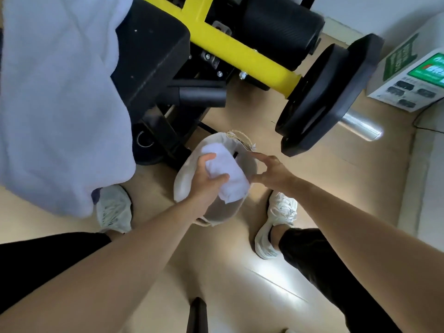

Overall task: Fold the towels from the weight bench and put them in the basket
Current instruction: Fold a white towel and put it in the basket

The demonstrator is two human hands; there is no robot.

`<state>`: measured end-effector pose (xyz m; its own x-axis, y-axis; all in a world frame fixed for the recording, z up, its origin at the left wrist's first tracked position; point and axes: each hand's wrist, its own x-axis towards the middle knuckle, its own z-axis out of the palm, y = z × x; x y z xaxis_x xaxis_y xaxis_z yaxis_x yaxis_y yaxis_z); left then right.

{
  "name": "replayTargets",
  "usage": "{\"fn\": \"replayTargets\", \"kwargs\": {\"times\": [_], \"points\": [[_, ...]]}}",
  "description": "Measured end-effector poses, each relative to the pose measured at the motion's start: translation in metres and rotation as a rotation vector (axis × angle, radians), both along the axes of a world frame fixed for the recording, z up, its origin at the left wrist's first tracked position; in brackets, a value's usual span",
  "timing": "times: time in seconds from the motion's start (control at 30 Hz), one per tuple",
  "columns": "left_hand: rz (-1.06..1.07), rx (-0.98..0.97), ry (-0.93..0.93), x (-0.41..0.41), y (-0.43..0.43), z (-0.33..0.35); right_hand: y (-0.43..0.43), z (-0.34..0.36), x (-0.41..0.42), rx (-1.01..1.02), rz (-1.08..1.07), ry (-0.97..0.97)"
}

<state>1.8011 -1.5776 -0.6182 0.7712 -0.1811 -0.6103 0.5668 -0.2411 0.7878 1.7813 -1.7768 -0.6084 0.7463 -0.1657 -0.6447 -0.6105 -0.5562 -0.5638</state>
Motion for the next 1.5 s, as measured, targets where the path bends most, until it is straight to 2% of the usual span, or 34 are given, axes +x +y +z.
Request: {"fn": "replayTargets", "kwargs": {"times": [0.1,0.23,0.43,0.53,0.6,0.77,0.8,0.9,1.0,1.17,1.37,1.5], "points": [[0.048,0.019,-0.017,0.011,-0.016,-0.039,-0.007,-0.029,0.009,0.001,0.030,0.001],[0.159,0.021,-0.052,0.010,-0.037,-0.083,-0.008,-0.061,0.010,0.112,-0.152,0.029],[0.261,0.075,-0.138,0.011,-0.069,-0.130,-0.005,-0.091,-0.001,-0.041,-0.062,-0.136],[0.254,0.133,-0.137,0.013,-0.081,-0.139,-0.003,-0.100,-0.006,-0.106,-0.055,-0.156],[0.195,0.240,-0.196,0.019,-0.081,-0.146,-0.002,-0.102,-0.006,-0.133,-0.020,-0.160],[-0.159,0.589,-0.301,0.023,-0.059,-0.141,-0.002,-0.098,-0.005,-0.153,0.019,-0.162],[-0.195,0.659,-0.356,0.020,-0.054,-0.137,-0.001,-0.097,-0.005,-0.151,0.018,-0.165],[-0.192,0.870,-0.699,0.016,-0.046,-0.136,-0.001,-0.096,-0.005,-0.156,0.025,-0.160],[-0.337,0.908,-0.843,0.021,-0.051,-0.139,0.001,-0.096,-0.005,-0.168,0.011,-0.175],[-0.428,0.849,-0.667,0.027,-0.065,-0.152,0.002,-0.098,-0.005,-0.193,-0.007,-0.197],[-0.472,0.879,-0.593,0.027,-0.069,-0.162,0.001,-0.097,-0.004,-0.194,0.010,-0.209],[-0.579,0.893,-0.576,0.028,-0.069,-0.156,-0.003,-0.093,-0.001,-0.142,0.030,-0.125]]}}
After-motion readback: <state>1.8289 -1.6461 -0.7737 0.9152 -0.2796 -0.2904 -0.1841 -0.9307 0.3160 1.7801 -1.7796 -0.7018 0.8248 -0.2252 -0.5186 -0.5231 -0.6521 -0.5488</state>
